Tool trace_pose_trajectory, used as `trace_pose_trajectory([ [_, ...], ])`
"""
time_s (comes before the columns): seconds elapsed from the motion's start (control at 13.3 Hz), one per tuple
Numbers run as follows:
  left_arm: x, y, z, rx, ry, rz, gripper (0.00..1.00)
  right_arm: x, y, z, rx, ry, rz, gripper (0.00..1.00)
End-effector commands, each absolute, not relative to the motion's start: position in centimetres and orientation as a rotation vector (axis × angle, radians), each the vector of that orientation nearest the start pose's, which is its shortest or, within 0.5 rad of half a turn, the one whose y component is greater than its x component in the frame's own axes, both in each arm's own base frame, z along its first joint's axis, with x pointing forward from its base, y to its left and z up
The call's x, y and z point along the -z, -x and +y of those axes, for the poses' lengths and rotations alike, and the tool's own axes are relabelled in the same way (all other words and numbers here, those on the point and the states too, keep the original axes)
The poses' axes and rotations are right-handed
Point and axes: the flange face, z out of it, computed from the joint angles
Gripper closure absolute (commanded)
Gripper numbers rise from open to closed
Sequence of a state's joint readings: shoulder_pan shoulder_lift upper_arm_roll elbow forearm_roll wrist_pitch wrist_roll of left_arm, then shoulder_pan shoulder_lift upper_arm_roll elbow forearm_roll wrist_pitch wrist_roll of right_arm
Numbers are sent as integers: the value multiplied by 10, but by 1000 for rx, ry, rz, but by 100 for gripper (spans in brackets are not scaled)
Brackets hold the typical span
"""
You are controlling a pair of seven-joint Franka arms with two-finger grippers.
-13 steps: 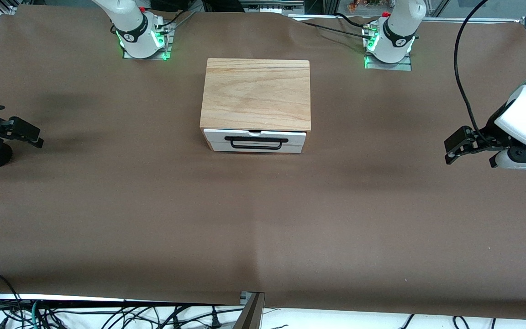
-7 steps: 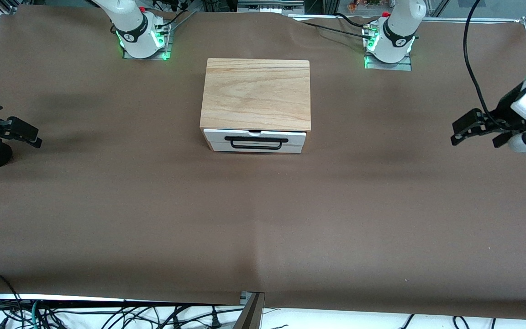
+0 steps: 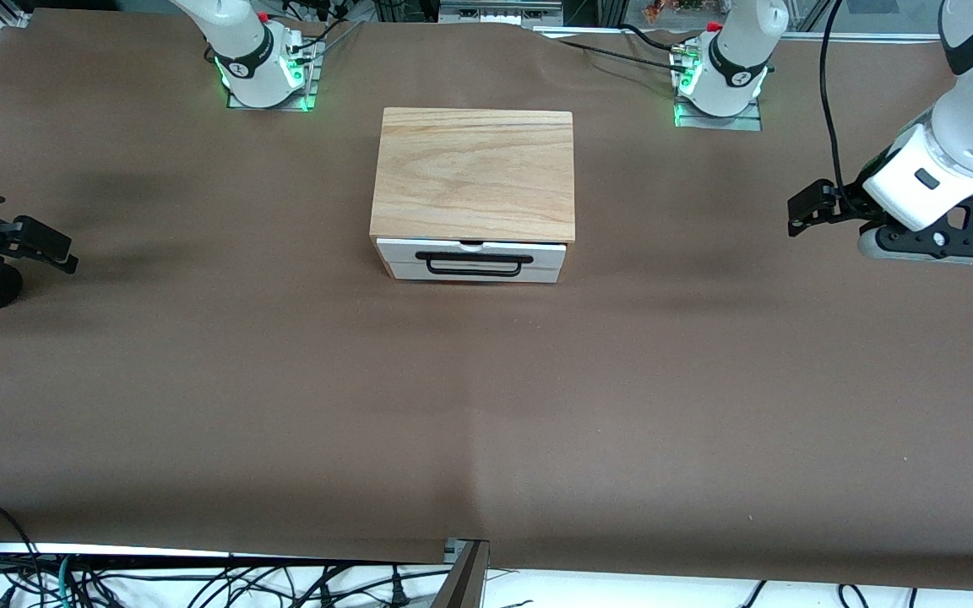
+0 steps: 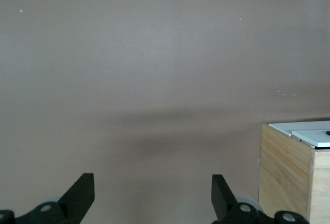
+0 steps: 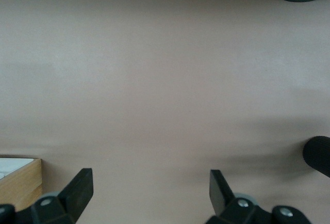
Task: Pull top drawer with both arms simultaneously
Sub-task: 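Move both grippers toward the drawer's black handle ends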
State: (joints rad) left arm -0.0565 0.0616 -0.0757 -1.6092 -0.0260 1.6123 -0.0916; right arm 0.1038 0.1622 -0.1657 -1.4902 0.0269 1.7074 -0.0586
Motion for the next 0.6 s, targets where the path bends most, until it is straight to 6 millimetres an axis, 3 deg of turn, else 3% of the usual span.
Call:
trace_pose_trajectory([
  [0.0,-574,-557,-75,-83,3117,103,0,-585,-611,-31,82,3149,-15,0],
  [0.38,-570,-573,-82,-97,3126,140,0,-585,-611,-33,82,3149,-13,0],
  [0.53,-566,-566,-84,-179,3116,149,0,-585,-611,-32,82,3149,-15,0],
])
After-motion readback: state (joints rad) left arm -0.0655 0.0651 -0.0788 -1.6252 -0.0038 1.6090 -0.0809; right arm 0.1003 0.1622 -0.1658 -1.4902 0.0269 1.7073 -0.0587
